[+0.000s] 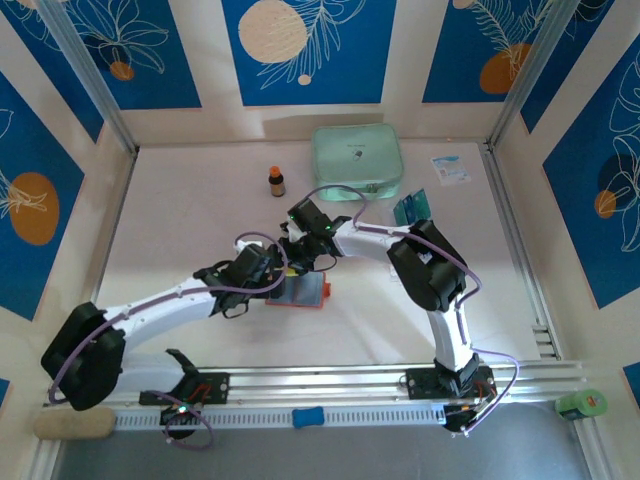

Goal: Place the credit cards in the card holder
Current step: Flip over the card slot on the card holder.

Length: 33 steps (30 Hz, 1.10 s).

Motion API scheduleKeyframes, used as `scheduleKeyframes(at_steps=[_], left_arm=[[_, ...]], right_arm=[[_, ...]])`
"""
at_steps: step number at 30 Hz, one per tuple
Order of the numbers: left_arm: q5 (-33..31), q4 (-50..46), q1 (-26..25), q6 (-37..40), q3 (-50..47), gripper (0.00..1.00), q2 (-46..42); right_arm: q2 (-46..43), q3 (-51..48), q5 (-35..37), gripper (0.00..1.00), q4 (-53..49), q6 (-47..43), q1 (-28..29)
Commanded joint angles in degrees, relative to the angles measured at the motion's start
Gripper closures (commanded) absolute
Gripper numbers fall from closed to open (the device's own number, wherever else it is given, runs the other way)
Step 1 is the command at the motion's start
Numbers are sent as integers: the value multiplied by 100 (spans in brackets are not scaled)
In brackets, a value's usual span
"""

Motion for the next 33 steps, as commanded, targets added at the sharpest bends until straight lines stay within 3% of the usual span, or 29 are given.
scheduleKeyframes(at_steps=[1, 12, 24, 33], left_arm=[[34, 219, 52, 43, -109, 1, 187], [-140, 193, 56, -157, -294, 1, 500], [-292, 19, 52, -402, -405, 0, 500], [-319, -40, 52, -404, -363, 0, 353]], right_arm=[[75, 174, -208, 46, -7, 102, -50], [-872, -426, 39, 46, -159, -122, -355], [-2213, -1585, 2232, 46, -1856, -973, -400], [-1934, -1696, 2576, 47, -1963, -1044, -161]])
